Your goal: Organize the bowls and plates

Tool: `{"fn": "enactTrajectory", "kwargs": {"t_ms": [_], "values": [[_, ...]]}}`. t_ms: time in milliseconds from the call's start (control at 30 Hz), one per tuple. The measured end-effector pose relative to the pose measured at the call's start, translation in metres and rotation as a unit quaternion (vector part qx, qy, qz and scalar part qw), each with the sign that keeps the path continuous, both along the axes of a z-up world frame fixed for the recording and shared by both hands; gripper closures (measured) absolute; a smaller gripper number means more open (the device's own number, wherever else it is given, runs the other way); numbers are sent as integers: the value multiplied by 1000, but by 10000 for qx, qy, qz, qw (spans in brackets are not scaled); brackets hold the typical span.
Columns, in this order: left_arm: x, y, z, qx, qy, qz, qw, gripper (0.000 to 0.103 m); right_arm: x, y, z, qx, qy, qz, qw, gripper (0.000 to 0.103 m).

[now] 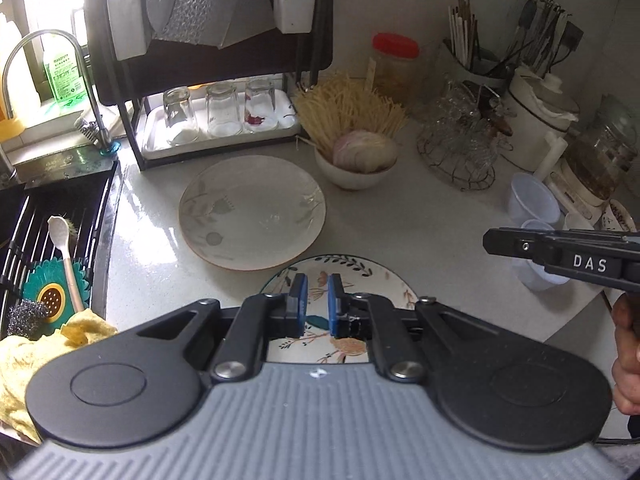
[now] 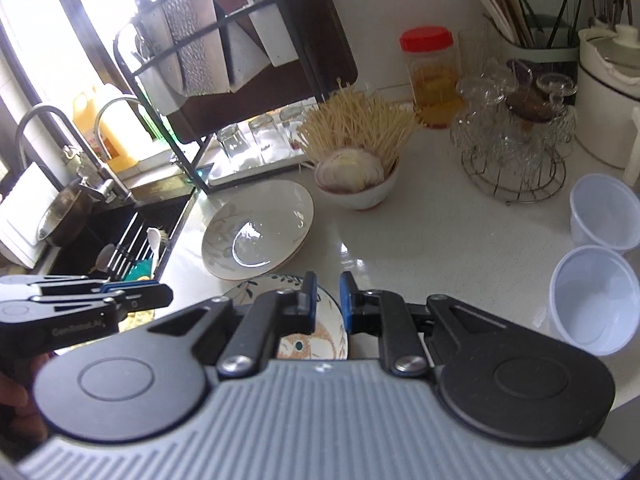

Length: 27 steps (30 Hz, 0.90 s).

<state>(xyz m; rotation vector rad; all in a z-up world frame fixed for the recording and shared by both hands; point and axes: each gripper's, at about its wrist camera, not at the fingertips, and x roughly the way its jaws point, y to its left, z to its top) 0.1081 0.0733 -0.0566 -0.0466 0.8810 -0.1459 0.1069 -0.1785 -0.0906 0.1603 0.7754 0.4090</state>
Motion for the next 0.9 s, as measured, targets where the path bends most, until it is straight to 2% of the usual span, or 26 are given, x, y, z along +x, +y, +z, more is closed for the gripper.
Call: {"fn": "enactTrajectory", "kwargs": {"t_ms": [133, 300, 733, 900], "values": [[-9, -15, 13, -28, -96, -82, 9999, 92, -13, -6, 12, 9, -192, 58, 9998, 86], [-21, -30, 19, -57, -148, -63, 9999, 86, -24, -19, 17, 137, -206, 50, 9997, 86], [-42, -65, 9, 54, -95, 58, 9999, 75, -46, -53, 4, 197, -219, 84, 9995, 86], [-41, -67, 10, 58, -92, 82, 9999, 75, -43, -57, 5, 271, -231, 54, 9994, 86]]}}
